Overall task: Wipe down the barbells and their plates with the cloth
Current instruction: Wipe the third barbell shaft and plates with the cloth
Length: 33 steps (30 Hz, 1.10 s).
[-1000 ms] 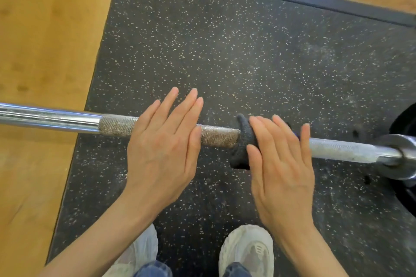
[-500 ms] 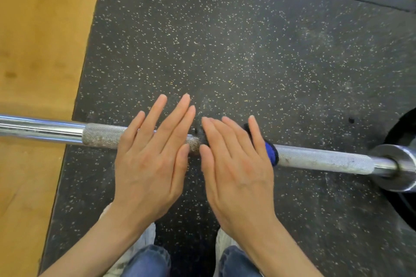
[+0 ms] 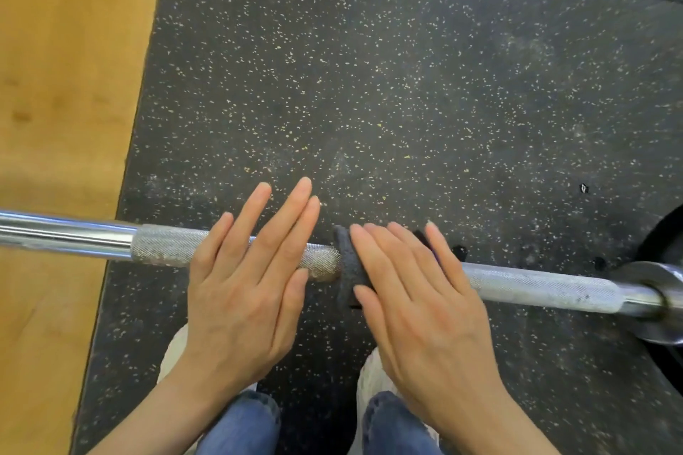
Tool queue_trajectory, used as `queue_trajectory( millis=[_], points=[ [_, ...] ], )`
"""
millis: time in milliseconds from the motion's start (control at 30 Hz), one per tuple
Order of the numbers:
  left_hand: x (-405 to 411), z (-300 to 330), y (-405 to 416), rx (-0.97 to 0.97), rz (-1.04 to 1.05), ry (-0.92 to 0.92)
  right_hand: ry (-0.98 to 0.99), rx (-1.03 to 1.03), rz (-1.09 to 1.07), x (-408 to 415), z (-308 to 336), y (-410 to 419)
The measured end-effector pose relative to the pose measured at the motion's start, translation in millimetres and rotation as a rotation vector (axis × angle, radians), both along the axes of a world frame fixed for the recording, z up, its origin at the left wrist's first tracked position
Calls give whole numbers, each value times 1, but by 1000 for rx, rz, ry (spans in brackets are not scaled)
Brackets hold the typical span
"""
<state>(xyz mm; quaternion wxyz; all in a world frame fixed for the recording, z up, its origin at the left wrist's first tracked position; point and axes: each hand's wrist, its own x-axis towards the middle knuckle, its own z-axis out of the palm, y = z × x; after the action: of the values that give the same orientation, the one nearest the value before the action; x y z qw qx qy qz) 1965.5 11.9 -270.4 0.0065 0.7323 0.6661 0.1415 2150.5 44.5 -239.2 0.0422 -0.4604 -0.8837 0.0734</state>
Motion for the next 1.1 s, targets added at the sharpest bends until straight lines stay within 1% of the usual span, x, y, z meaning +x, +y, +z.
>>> queue_trajectory(
  millis=[100,167,233,300,367,467,533,633,700,800,867,967,1033,1100],
  points=[
    [0,-3,-2,13,14,18,55,-20,-37,-18,0,0],
    [-1,-3,-2,22,17,17,97,-39,-1,-31,-5,2],
    [0,-3,-2,17,19,25,71,-81,86,-21,-3,8],
    [1,-2,-1,15,19,21,5,-90,123,3,1,12],
    [1,-3,1,25,22,27,-26,-75,65,9,5,13],
    [1,-4,3,29,37,43,46,-28,-31,-21,-2,5],
    [1,-4,7,29,36,40,74,14,-5,-30,-8,3],
    [1,-2,12,5,33,27,9,70,32,1,-9,7],
    [1,-1,17,6,38,16,-12,97,-44,15,-7,8],
    [1,1,25,-6,62,-8,95,99,-162,-18,-15,7],
    [0,2,31,-8,61,-31,164,137,-124,-38,-23,10],
    [-2,5,41,-27,52,-40,125,198,-43,-16,-28,24],
    [-2,5,48,-28,54,-42,88,224,-95,9,-27,30],
    [-1,5,56,-29,62,-41,130,219,-181,5,-27,31]
  ],
)
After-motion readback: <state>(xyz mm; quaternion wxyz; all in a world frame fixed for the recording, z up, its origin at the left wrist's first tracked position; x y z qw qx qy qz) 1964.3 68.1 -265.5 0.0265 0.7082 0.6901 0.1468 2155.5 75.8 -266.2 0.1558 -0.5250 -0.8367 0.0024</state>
